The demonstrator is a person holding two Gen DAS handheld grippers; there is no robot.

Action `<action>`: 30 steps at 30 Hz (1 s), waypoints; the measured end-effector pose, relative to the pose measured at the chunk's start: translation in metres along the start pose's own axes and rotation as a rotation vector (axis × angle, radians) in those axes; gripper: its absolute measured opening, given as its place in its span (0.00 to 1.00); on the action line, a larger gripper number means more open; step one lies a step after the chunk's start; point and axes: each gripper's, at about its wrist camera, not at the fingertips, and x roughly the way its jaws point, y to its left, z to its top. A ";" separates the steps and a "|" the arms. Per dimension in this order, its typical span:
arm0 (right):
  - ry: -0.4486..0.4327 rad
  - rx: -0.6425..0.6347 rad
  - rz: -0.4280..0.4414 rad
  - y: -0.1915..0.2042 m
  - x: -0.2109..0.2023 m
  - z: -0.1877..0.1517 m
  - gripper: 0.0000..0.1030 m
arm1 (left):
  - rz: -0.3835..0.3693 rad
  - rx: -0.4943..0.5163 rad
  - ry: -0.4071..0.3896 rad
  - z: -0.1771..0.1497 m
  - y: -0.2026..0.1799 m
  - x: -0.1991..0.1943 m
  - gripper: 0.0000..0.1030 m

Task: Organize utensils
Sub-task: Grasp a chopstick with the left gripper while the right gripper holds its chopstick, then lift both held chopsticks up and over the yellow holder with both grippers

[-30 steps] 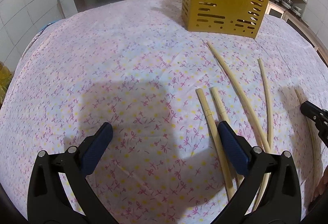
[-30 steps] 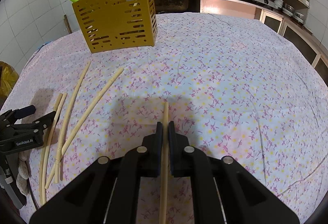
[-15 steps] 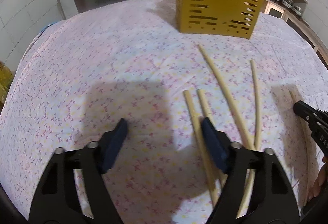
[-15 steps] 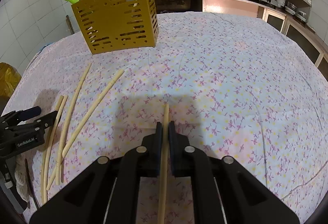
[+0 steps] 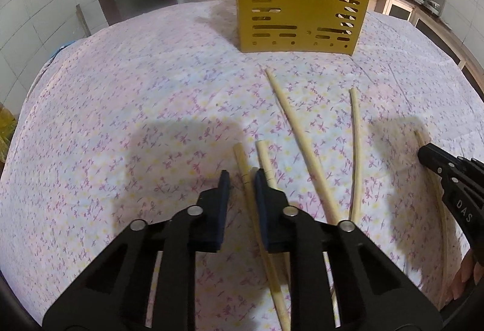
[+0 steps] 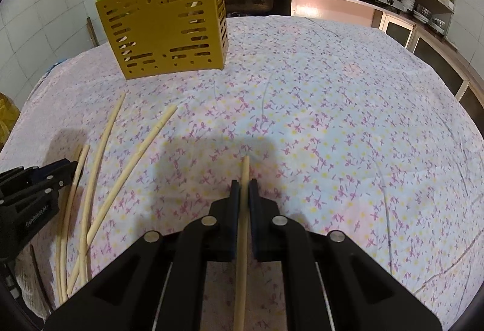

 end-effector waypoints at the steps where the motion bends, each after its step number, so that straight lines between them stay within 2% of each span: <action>1: -0.001 0.006 0.003 -0.001 0.000 0.000 0.06 | 0.001 0.002 -0.001 0.001 -0.001 0.000 0.08; 6: -0.021 0.036 0.025 -0.005 -0.004 -0.002 0.06 | 0.002 0.000 -0.008 0.003 0.001 0.001 0.07; 11: -0.099 0.073 0.057 -0.011 -0.021 -0.002 0.06 | -0.009 -0.004 -0.060 0.001 0.004 -0.013 0.06; 19: -0.302 0.109 0.148 -0.018 -0.068 -0.004 0.06 | -0.002 0.006 -0.298 -0.002 0.015 -0.076 0.06; 22: -0.393 0.109 0.149 -0.017 -0.088 -0.006 0.06 | 0.000 0.014 -0.393 -0.007 0.018 -0.100 0.06; 26: -0.525 0.097 0.157 -0.016 -0.114 -0.010 0.06 | -0.008 0.011 -0.482 -0.011 0.021 -0.127 0.06; 30: -0.615 0.069 0.148 -0.007 -0.132 -0.016 0.06 | -0.022 0.004 -0.554 -0.016 0.024 -0.147 0.05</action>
